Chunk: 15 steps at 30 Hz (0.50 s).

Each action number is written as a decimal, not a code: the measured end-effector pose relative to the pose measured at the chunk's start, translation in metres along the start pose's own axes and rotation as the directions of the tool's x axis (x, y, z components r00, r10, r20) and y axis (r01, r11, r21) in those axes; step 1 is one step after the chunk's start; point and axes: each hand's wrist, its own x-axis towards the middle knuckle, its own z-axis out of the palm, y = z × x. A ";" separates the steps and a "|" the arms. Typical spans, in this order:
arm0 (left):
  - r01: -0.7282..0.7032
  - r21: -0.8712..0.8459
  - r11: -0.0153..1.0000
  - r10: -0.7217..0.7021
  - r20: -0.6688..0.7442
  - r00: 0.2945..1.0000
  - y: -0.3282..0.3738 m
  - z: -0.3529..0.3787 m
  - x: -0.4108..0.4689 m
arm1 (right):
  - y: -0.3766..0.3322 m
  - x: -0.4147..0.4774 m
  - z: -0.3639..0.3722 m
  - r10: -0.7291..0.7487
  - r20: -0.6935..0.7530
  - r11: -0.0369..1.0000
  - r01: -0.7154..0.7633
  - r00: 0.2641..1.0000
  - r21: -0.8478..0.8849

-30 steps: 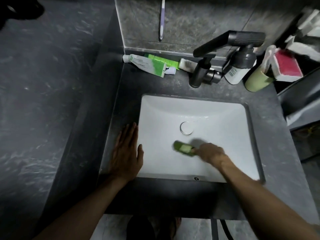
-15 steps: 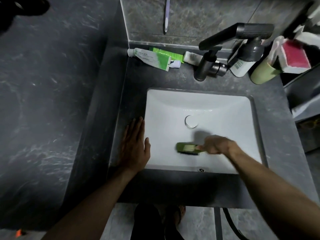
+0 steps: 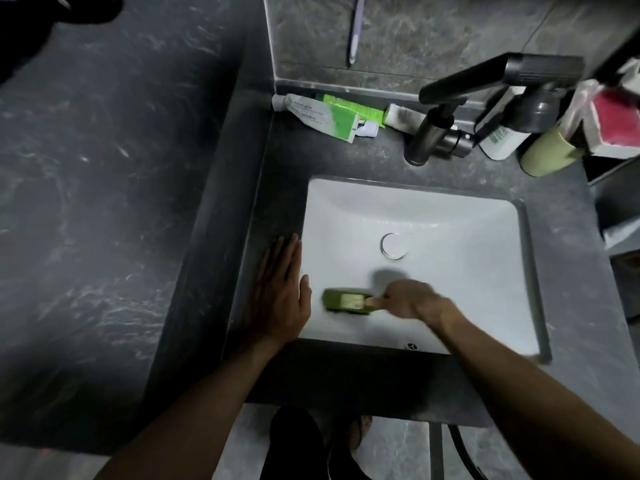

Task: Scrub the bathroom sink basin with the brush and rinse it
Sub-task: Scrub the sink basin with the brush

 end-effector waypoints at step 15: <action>-0.010 0.277 0.961 -0.045 0.191 0.980 -0.001 -0.027 -0.056 | -0.049 0.009 0.022 -0.284 -0.088 0.958 0.287 0.955 0.024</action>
